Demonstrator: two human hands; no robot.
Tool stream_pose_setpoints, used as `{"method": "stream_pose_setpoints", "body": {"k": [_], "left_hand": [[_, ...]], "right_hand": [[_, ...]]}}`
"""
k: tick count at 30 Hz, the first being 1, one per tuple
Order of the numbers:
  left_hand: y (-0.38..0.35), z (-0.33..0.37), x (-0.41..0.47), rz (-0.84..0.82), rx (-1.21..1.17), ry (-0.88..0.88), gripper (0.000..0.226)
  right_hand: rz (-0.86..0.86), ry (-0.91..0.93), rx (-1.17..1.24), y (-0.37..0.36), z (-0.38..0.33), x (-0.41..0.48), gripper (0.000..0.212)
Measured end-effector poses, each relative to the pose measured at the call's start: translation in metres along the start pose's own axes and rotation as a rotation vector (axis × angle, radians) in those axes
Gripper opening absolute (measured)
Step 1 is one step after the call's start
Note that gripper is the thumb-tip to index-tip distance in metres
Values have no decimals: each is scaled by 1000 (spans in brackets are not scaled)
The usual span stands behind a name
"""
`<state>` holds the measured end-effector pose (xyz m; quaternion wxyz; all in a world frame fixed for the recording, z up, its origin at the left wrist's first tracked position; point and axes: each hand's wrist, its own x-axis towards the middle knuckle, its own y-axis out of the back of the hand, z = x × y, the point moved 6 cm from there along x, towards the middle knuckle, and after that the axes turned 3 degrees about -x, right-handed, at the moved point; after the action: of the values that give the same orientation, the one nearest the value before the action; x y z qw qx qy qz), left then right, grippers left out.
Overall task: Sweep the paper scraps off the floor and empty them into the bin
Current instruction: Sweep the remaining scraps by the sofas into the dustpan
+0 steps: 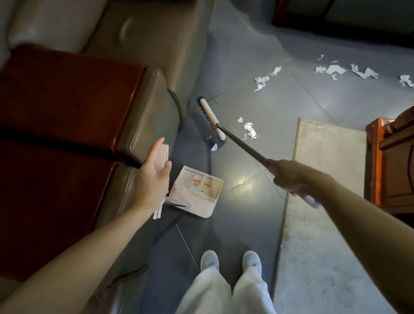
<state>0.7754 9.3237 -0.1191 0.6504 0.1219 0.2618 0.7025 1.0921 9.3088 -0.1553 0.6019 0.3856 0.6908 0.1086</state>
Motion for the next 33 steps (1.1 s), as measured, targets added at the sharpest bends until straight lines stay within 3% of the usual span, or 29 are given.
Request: {"method": "stream_pose_setpoints", "body": {"k": [3,8,11,15,20,27,33], "left_hand": [[-6,5,27,-2,36,-12,52],[-10,10,61,-21,25,-8,51],[-10,14,70,-35,24,-28,51],[-14,21,80,-68,21,-23,50],[-33,38,97,-78,30,-60,50],[-92,91,165,-137,58,-111,51],[-149,136,225,-245,165,-129,52]], "right_hand": [[-15,-17,28,-16,-8,30,62],[-210,-6,55,-41,5,19,72],[-320,-13,19,-26,31,-10,71],[-333,-61,96,19,72,-47,77],[-256,-71,249,61,88,-55,69],[-1,-103,372,108,107,18,56],[66,-197,219,156,143,61,55]]}}
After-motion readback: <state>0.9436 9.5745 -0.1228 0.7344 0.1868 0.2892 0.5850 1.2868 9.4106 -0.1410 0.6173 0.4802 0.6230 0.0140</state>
